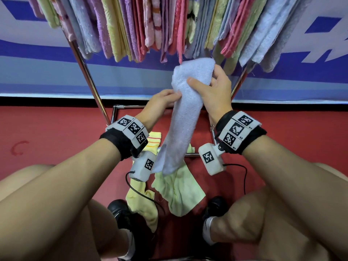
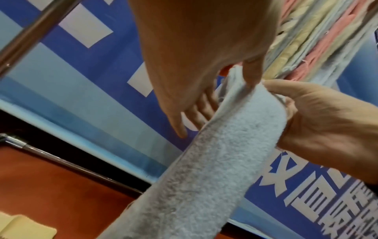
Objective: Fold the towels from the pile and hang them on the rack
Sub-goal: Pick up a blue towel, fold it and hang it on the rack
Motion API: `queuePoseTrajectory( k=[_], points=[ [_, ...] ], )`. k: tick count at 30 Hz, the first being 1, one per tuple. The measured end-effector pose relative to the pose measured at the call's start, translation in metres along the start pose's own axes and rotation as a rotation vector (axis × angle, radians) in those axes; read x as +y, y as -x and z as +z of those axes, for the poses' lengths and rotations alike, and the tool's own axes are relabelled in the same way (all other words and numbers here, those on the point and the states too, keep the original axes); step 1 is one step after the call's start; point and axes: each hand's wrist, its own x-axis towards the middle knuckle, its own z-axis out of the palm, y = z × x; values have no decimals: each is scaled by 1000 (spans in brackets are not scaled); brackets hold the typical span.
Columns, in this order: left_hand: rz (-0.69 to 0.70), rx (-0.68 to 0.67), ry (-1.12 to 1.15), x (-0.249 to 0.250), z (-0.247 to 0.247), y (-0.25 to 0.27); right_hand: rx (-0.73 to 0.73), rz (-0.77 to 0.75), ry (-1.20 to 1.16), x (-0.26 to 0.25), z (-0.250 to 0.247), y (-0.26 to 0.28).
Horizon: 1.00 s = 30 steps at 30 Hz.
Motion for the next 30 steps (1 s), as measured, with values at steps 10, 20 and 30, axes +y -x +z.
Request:
queuePoseTrajectory(
  k=[10, 20, 30],
  points=[
    [184, 32, -91, 10, 10, 7, 106, 116, -59, -13, -14, -18],
    [191, 280, -73, 24, -10, 1, -368, 581, -348, 16, 6, 27],
    [128, 187, -296, -1, -6, 4, -99, 347, -261, 14, 8, 8]
  ],
)
